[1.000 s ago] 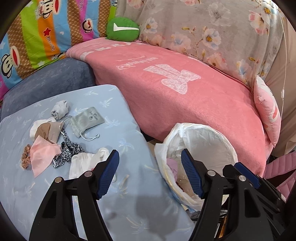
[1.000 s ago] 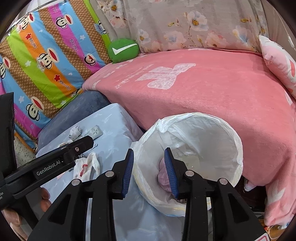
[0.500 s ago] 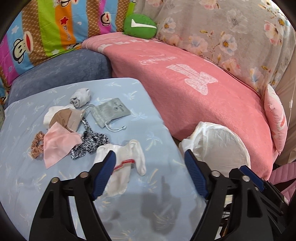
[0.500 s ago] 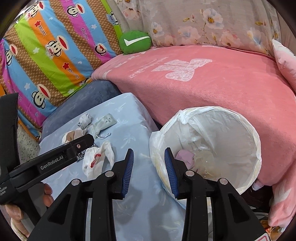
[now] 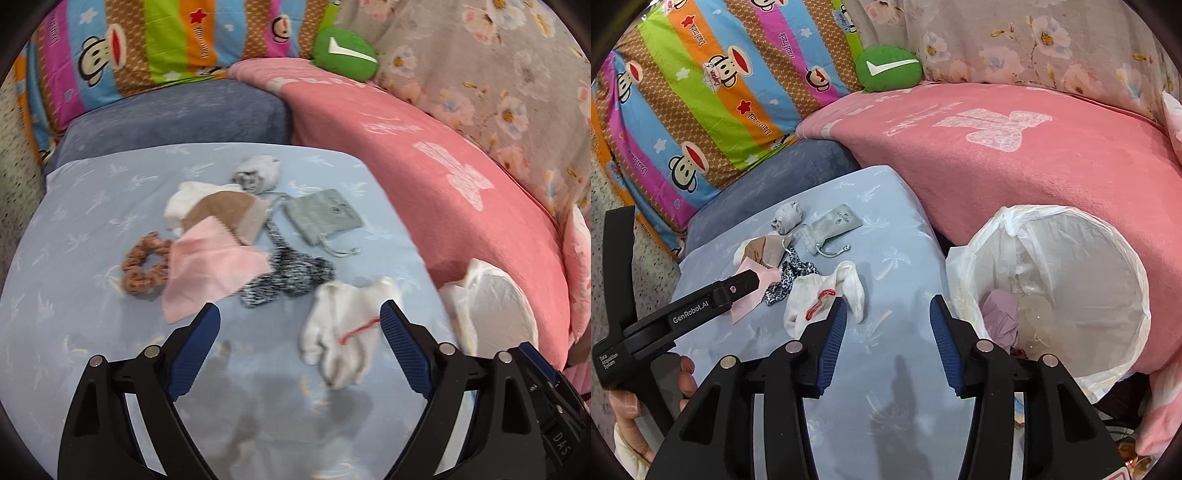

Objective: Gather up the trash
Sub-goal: 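Move both open grippers back over the remaining fabric items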

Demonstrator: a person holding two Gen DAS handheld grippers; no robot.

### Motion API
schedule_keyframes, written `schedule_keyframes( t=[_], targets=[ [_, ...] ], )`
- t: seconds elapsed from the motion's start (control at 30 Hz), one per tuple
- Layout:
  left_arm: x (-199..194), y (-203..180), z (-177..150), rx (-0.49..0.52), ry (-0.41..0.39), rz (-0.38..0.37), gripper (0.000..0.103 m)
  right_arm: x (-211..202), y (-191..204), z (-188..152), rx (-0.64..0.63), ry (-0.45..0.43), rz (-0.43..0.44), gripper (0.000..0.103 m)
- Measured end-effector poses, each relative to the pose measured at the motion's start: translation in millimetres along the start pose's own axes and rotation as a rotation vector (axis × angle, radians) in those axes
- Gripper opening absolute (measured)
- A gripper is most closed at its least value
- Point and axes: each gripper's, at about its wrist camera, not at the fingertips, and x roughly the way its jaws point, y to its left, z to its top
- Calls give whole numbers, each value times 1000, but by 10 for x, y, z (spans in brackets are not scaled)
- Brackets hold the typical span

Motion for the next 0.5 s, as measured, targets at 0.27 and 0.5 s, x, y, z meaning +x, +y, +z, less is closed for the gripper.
schedule_keyframes(
  t=[0.27,0.5],
  targets=[
    [38,633,29,-77,15,76,85,236,401,-36,-54,38,31,47],
    [108,1131,47,-121,31,144,85,480,798,-29,-99,71,63,47]
  ],
)
